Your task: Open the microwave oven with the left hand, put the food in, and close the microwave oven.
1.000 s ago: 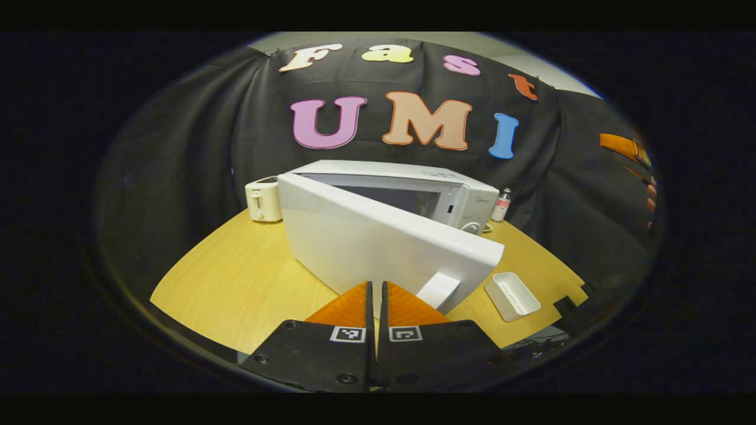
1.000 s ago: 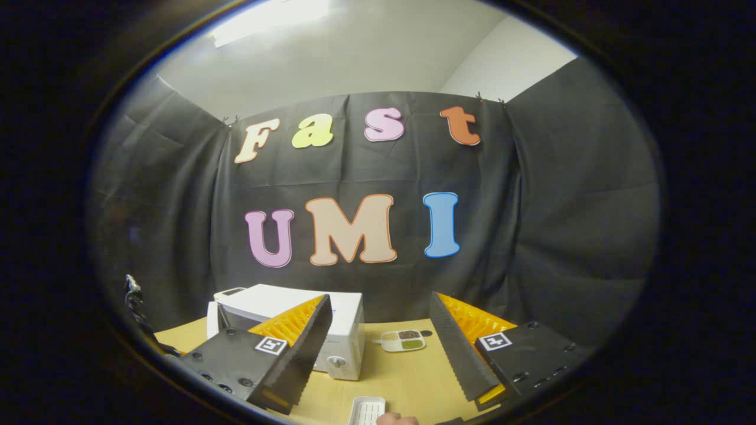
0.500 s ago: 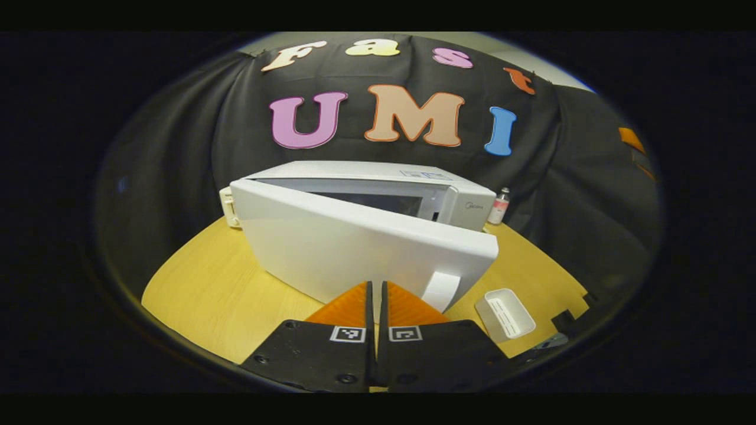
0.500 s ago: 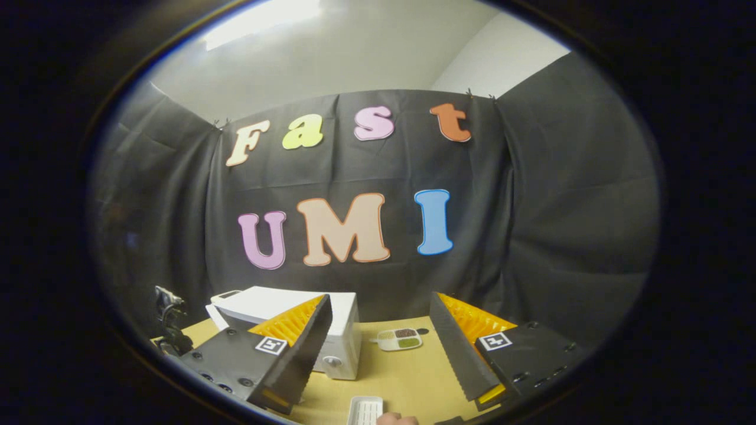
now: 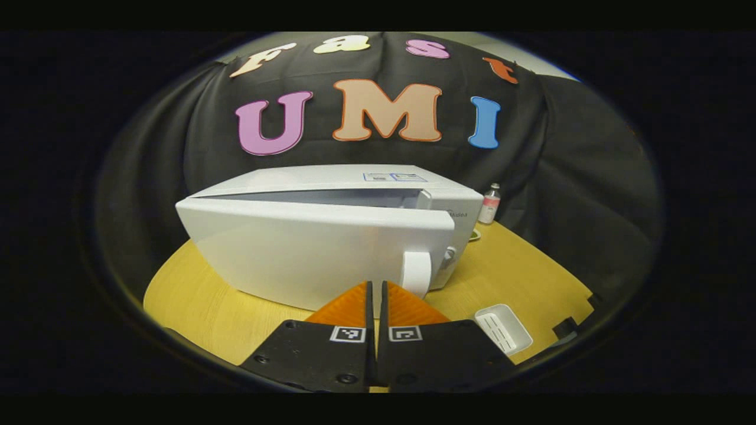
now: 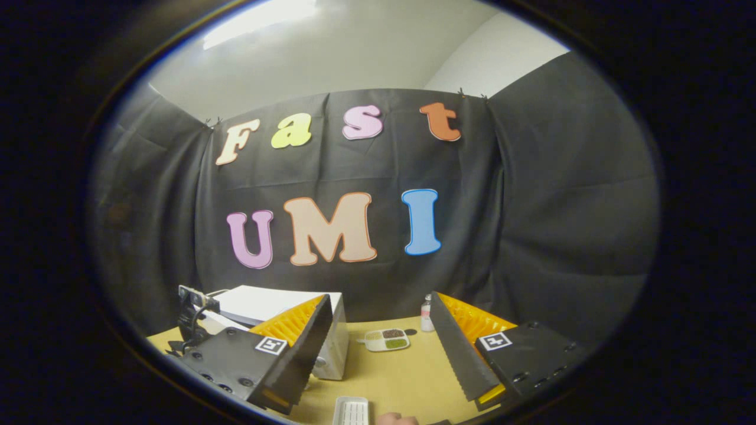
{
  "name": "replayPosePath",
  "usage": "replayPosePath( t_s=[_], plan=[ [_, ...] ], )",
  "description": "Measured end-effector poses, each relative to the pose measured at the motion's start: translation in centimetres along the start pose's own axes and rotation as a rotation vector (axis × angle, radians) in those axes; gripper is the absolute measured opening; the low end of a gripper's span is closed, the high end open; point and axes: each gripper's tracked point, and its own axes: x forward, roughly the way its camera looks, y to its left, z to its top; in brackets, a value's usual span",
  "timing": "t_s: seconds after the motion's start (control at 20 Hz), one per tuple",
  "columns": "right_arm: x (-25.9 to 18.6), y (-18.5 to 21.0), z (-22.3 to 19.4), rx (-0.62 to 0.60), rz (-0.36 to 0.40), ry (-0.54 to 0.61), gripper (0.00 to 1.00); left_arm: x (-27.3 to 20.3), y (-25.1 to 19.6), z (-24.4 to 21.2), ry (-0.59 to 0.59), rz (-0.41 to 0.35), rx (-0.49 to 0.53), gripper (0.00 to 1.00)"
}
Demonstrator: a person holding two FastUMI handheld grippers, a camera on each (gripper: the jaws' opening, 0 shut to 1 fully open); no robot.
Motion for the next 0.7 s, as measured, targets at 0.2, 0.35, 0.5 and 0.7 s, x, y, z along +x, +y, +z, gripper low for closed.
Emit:
replayPosePath(
  t_s=[0.2, 0.35, 0.5, 0.7],
  plan=[
    [0.3, -0.8, -0.7, -0.001, -0.007, 0.016, 0.94, 1.6, -0.2, 1.1, -0.005, -0.002, 0.003, 0.00],
    [0.6, -1.0, -0.6, -0.003, -0.007, 0.013, 0.94, 2.7, 0.0, 2.2, -0.016, 0.009, 0.014, 0.01],
    [1.0, -1.3, -0.7, -0.018, -0.005, 0.013, 0.94, 3.9, 0.0, 3.3, -0.037, 0.021, 0.002, 0.00],
    [1.4, -2.0, -1.2, -0.035, -0.011, 0.023, 0.94, 4.8, 0.2, 4.4, -0.051, 0.041, -0.011, 0.00]
  ],
)
